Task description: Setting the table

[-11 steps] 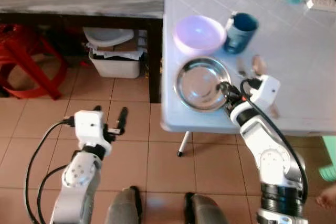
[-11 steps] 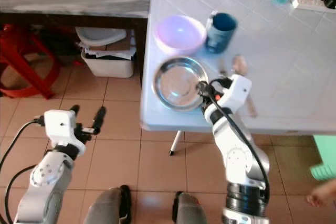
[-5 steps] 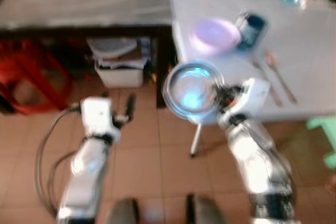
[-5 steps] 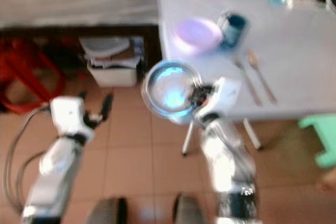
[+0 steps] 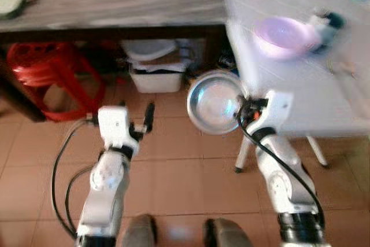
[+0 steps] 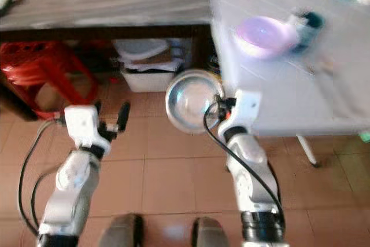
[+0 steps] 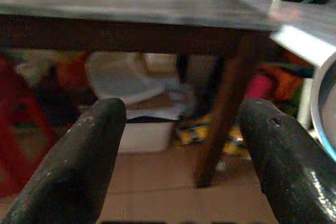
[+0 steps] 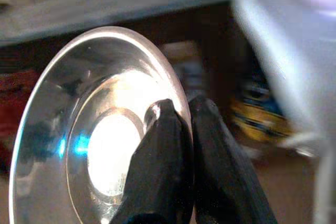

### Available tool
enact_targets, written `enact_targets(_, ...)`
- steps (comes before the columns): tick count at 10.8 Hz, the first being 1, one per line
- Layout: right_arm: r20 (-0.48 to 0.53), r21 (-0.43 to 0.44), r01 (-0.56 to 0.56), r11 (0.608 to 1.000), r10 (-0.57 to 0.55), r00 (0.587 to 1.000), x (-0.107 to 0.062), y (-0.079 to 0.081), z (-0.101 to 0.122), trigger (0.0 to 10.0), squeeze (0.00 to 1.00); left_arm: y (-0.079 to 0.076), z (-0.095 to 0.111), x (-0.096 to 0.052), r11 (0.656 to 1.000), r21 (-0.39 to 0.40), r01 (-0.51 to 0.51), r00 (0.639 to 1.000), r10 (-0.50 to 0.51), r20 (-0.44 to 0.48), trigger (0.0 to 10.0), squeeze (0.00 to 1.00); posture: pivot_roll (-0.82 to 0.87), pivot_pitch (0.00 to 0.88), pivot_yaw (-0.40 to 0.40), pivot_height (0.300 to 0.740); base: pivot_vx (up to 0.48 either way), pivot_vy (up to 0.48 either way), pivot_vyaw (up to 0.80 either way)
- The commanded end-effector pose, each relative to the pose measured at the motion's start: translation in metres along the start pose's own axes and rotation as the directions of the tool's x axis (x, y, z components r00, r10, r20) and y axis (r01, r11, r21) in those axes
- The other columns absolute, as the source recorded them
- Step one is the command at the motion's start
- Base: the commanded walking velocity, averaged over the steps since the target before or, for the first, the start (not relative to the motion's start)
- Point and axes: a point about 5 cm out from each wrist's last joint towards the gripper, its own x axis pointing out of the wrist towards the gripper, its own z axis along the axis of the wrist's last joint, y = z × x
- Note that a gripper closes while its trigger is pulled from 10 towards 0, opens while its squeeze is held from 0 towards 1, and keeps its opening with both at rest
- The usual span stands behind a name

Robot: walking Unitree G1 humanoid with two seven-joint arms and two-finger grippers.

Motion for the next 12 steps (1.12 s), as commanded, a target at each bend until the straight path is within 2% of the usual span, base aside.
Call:
enact_targets(1, 0.049, -0.039, -0.018, 0.999, 0.020, 0.999, 0.000, 0.005, 0.009, 0.0, 0.00, 0.003, -0.001, -0.001, 1.000, 0.006, -0.006, 1.000, 0.006, -0.005, 10.0, 0.00, -0.03, 0.154, 0.011, 0.740, 0.446, 0.000, 0.00)
enact_targets(9, 0.112, -0.117, -0.028, 0.993, 0.042, 0.993, 0.007, 0.007, 0.017, 0.0, 0.00, -0.001, 0.003, 0.007, 1.000, -0.029, 0.005, 1.000, -0.005, 0.016, 10.0, 0.00, -0.04, 0.160, 0.015, 0.740, 0.444, 0.000, 0.00)
enact_targets(10, 0.116, -0.122, -0.028, 0.992, 0.042, 0.992, 0.007, 0.007, 0.017, 1.2, 0.00, -0.002, 0.004, 0.008, 0.999, -0.033, 0.012, 1.000, -0.011, 0.025, 10.0, 0.00, -0.04, 0.157, 0.017, 0.740, 0.390, 0.277, 0.00)
enact_targets(11, 0.121, -0.134, -0.023, 0.991, 0.040, 0.992, 0.008, 0.007, 0.018, 6.7, 0.00, -0.004, 0.006, 0.009, 0.999, -0.038, 0.022, 0.999, -0.020, 0.033, 10.0, 0.00, -0.04, 0.157, 0.018, 0.740, 0.382, 0.289, 0.00)
enact_targets(12, 0.131, -0.150, -0.026, 0.988, 0.046, 0.990, 0.008, 0.007, 0.020, 10.0, 0.00, -0.004, 0.006, 0.010, 0.999, -0.039, 0.025, 0.999, -0.024, 0.033, 10.0, 0.00, -0.04, 0.156, 0.018, 0.740, 0.375, 0.296, 0.00)
